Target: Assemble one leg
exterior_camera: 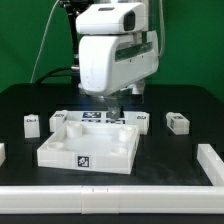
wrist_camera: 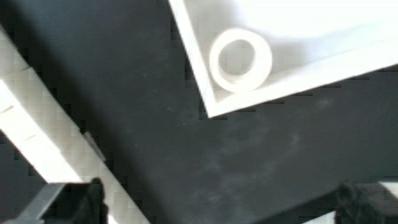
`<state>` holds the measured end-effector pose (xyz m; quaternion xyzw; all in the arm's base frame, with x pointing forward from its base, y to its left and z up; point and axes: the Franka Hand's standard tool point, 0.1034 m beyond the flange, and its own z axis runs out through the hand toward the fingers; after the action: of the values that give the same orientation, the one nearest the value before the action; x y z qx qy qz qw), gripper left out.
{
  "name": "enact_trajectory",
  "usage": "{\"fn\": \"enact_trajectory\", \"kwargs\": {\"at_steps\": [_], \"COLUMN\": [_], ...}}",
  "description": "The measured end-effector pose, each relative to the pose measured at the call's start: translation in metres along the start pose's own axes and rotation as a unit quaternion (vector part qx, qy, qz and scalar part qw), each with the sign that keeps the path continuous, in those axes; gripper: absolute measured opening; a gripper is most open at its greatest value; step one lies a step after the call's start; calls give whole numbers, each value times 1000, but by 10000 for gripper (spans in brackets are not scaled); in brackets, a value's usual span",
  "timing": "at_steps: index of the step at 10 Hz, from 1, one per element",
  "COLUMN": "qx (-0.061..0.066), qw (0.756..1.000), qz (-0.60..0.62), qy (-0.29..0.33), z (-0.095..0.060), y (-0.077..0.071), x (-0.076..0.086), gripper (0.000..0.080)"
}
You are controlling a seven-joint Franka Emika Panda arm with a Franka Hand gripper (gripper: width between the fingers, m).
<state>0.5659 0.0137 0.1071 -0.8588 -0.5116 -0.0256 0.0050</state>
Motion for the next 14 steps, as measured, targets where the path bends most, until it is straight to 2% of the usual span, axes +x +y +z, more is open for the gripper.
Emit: {"fn": "enact_trajectory", "kwargs": {"at_steps": [3,4,5,6,7,8,12,13,14], "qx": [-2,-5,4,18,23,16,18,9,5], "qw": [1000,995,988,985,984,986,986,985,984], "qz": [-29,-104,-153,-171,-178,-168,-166,-171,-176], "qy": [1,3,-1,-6,-8,-7,-8,-8,-7], "z": [2,11,19,25,27,27,28,30,34], "y": [0,-2,-9,-16,-19,-23,-24,-26,-46], "x": [-3,-16,-31,-40,-48,-59,-60,-61,-67], "gripper": [650,650,650,650,650,650,650,650,650]}}
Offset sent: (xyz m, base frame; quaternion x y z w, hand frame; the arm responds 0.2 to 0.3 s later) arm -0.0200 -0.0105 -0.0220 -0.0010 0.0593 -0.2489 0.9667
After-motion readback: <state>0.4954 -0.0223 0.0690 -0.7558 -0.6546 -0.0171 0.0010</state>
